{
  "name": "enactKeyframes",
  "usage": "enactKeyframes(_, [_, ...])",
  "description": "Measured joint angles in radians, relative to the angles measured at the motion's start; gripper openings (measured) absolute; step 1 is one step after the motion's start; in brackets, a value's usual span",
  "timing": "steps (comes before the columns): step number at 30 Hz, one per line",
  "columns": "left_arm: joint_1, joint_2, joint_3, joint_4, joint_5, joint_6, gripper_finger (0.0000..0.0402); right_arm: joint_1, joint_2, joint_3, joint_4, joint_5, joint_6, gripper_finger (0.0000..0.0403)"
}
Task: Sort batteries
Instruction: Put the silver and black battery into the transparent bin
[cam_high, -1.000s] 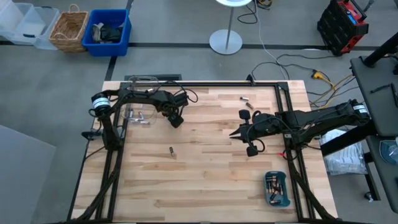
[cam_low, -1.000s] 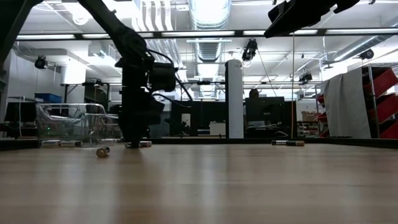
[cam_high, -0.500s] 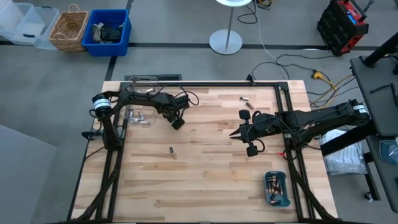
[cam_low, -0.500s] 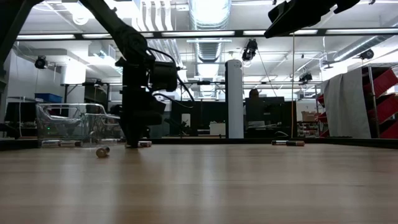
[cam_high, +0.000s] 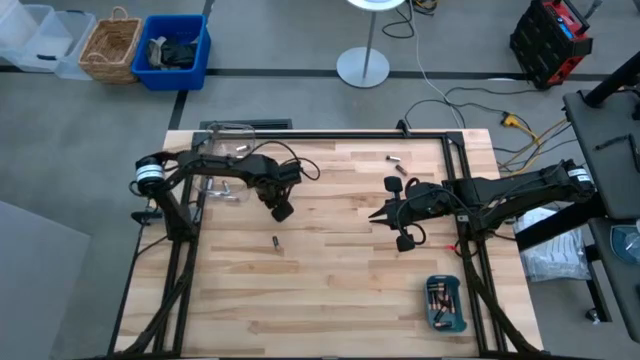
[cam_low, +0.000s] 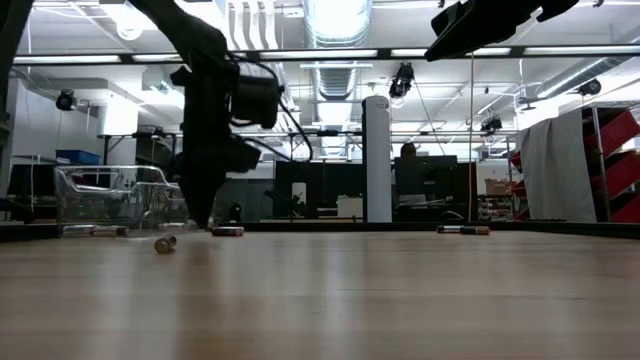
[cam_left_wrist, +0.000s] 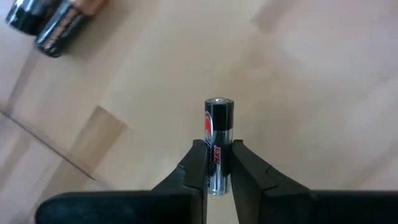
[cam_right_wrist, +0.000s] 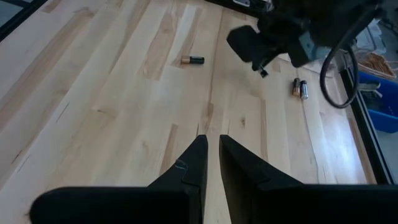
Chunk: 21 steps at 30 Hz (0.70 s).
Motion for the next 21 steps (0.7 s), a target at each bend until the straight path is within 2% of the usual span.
enactKeyframes(7, [-0.045, -0.103, 0.008, -0.011, 0.045, 0.014, 0.0025, 0.000, 0.000, 0.000, 0.000, 0.000, 0.000, 0.0034])
enactKeyframes(13, [-0.054, -0.193, 0.088, -0.156, 0.032, 0.014, 0.0025, 0.000, 0.000, 0.000, 0.000, 0.000, 0.000, 0.0034])
enactKeyframes(17, [-0.052, -0.237, 0.191, -0.352, -0.088, -0.008, 0.0025, 0.000, 0.000, 0.000, 0.000, 0.000, 0.000, 0.0034])
enactKeyframes(21, [-0.035, -0.265, 0.285, -0.535, -0.276, -0.033, 0.0025, 0.000, 0.000, 0.000, -0.001, 0.000, 0.000, 0.0034])
